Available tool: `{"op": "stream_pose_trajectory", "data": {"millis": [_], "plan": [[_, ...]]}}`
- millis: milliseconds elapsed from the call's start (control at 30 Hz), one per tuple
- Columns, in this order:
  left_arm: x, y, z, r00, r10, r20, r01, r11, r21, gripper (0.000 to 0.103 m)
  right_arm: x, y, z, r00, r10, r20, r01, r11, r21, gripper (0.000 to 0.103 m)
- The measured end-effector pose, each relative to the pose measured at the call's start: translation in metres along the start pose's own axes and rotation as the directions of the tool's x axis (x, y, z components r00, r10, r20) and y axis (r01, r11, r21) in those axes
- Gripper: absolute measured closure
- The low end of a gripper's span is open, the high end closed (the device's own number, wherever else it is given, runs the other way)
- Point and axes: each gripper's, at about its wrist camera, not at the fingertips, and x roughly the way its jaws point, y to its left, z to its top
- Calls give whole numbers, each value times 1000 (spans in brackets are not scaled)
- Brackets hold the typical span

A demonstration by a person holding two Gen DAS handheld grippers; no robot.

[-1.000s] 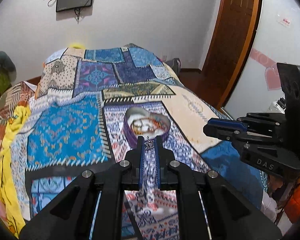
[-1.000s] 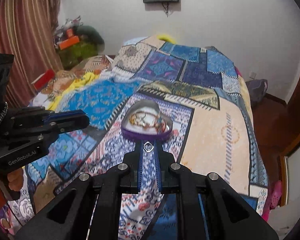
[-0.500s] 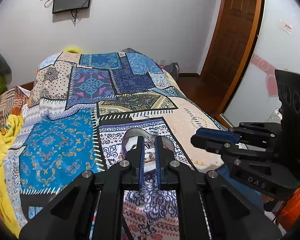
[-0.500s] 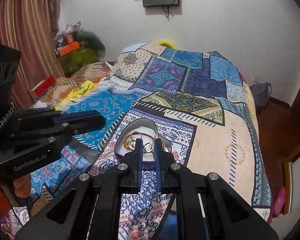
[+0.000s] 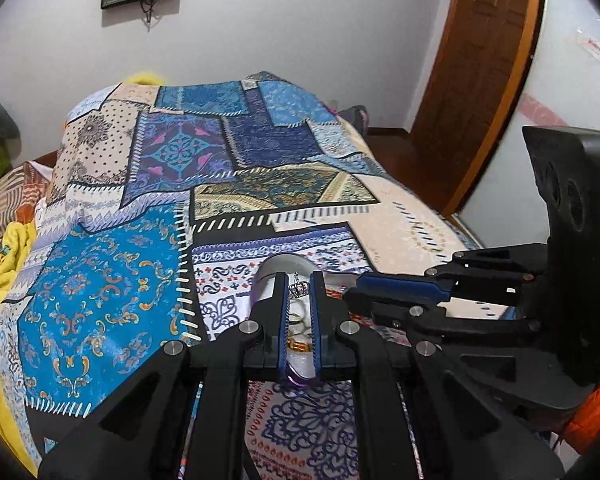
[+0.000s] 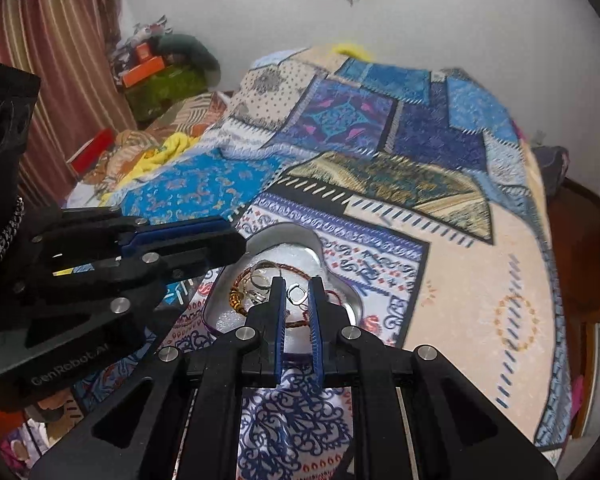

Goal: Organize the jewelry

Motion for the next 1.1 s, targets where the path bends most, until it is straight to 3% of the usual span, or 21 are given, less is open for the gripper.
{"op": "stream_pose_trajectory", "data": {"millis": [367,700,900,1000,1100], "plan": [[18,10,-7,999,-6,-49,4,999,-36,95,18,-5,-2,999,-3,-51,1,999,-43,93],[7,9,-7,998,-6,-56,4,999,-47,94,19,-11,-1,996,-28,-85,26,1000,-17,91],[-21,5,0,1000,17,-13,-17,999,-45,91,-2,-5,2,997,-60,-49,59,998,-21,89],[-42,1,3,999,33,27,-32,999,-41,83,-24,1,4,998,-57,-9,57,998,-18,89],[-69,-9,7,995,63,77,-62,998,-15,82,-55,10,7,996,-73,59,75,997,-22,89]]}}
